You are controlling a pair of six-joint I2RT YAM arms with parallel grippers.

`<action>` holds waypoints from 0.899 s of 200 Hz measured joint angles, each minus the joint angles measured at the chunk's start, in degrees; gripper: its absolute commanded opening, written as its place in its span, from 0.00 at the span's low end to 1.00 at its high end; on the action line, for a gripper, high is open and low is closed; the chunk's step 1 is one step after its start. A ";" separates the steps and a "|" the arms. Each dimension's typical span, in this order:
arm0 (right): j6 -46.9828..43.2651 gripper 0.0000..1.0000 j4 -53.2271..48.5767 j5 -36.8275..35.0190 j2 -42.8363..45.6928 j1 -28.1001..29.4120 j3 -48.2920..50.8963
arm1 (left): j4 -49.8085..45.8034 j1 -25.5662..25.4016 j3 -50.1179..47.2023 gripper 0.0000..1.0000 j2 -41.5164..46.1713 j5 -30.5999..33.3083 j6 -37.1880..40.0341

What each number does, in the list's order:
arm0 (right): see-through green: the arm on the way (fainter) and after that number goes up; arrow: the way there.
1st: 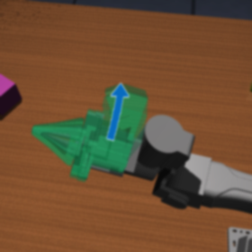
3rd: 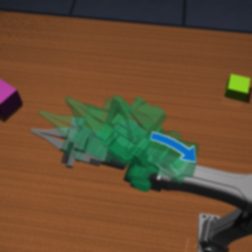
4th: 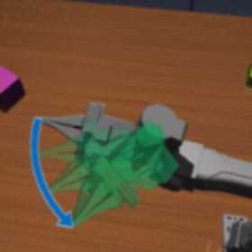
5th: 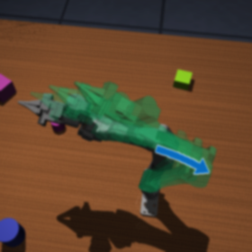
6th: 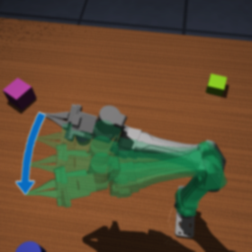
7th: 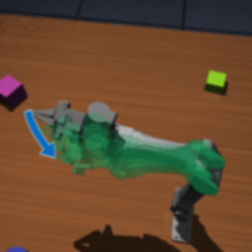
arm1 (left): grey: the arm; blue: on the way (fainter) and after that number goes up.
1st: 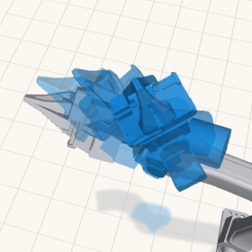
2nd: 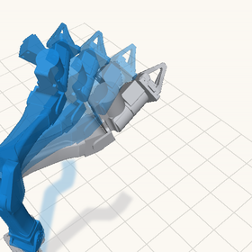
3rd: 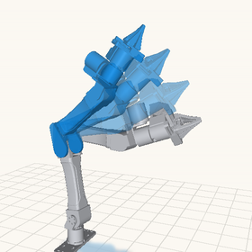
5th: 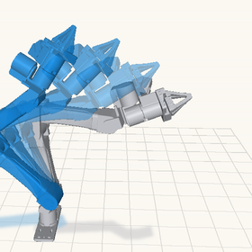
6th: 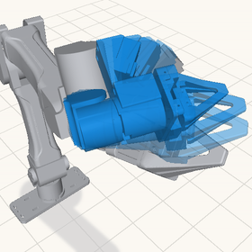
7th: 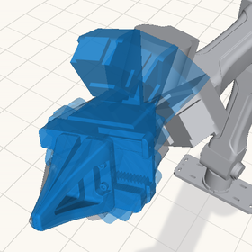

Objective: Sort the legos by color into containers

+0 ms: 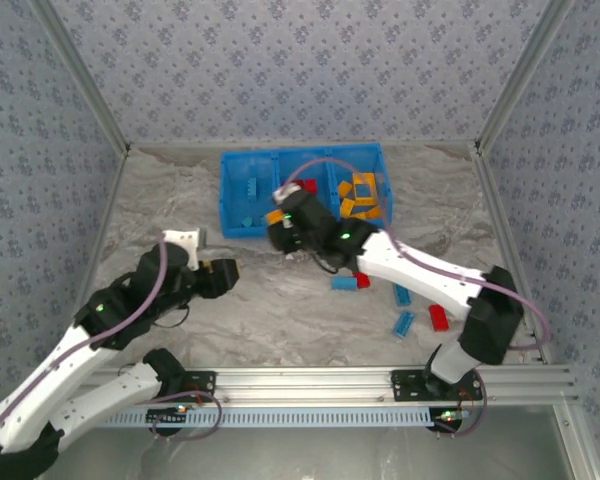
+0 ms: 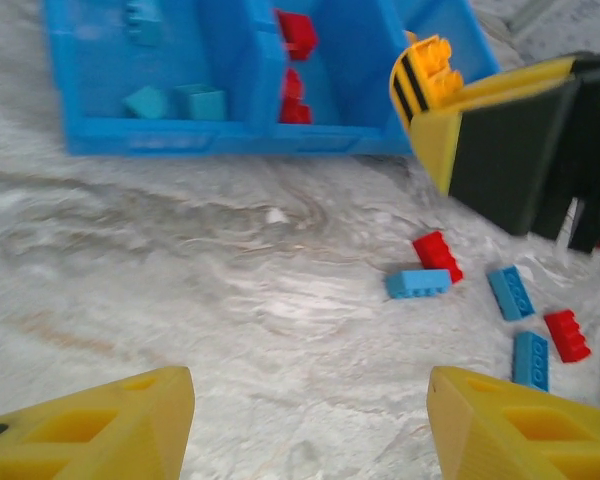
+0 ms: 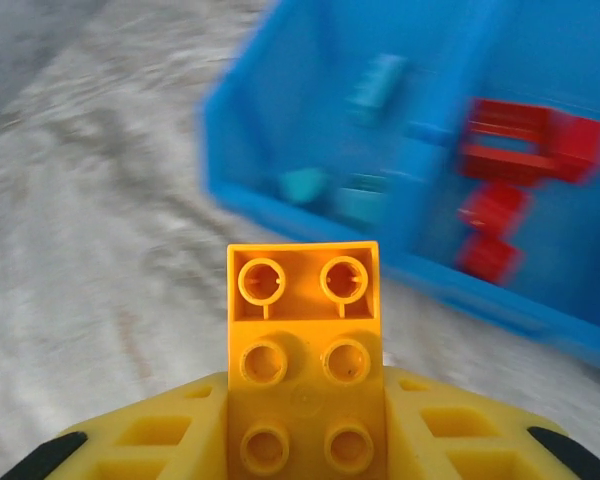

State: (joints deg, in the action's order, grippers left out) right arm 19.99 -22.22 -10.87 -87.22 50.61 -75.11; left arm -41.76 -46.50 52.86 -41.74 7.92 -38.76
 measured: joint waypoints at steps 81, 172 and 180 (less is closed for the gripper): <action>2.91 0.39 -6.51 2.16 -3.13 -26.34 1.70 | 16.81 -12.46 5.55 0.64 -22.32 0.63 4.70; -4.28 0.39 -8.90 15.93 -34.12 -35.34 -29.59 | 21.49 -14.43 12.26 0.65 -29.97 2.84 7.78; -4.48 0.39 -9.64 17.14 -36.04 -35.82 -32.09 | 21.55 -15.21 14.03 0.65 -31.89 3.74 8.83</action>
State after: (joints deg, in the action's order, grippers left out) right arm 15.51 -31.86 6.26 -123.26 14.79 -107.20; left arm -20.21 -61.71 66.89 -73.63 11.66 -29.93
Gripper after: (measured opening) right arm 0.387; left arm 0.644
